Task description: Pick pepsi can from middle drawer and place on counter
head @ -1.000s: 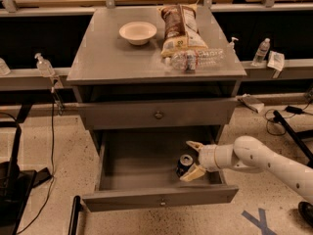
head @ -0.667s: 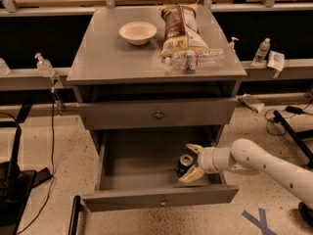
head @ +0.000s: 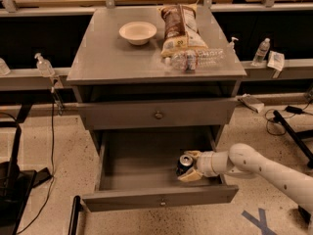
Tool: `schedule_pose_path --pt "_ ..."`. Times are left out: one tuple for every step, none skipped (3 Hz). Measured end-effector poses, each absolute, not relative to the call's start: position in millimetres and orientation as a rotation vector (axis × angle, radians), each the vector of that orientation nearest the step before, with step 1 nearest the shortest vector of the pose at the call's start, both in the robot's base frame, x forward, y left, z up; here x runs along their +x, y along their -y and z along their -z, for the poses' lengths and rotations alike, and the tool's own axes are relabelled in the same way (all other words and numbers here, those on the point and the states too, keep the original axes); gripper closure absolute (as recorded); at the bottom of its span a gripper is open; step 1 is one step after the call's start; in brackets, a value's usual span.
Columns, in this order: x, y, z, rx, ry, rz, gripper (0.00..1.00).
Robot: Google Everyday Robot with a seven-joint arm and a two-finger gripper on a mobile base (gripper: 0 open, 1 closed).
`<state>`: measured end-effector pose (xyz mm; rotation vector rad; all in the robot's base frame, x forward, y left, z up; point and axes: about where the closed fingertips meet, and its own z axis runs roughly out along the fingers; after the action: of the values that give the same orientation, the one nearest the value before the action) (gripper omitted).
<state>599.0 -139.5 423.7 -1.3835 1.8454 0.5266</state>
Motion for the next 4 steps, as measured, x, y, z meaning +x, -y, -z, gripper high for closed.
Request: schedule_pose_path --pt "599.8 138.4 -422.8 -1.320 -1.827 -0.589 0.46" --pt "601.3 135.7 -434.9 -1.235 -1.759 -0.680 0.68" --pt "600.7 128.5 -462.5 -1.177 -1.644 -0.778 0.92" --pt "594.8 119.5 -489.3 -1.229 -1.585 -0.793 1.00"
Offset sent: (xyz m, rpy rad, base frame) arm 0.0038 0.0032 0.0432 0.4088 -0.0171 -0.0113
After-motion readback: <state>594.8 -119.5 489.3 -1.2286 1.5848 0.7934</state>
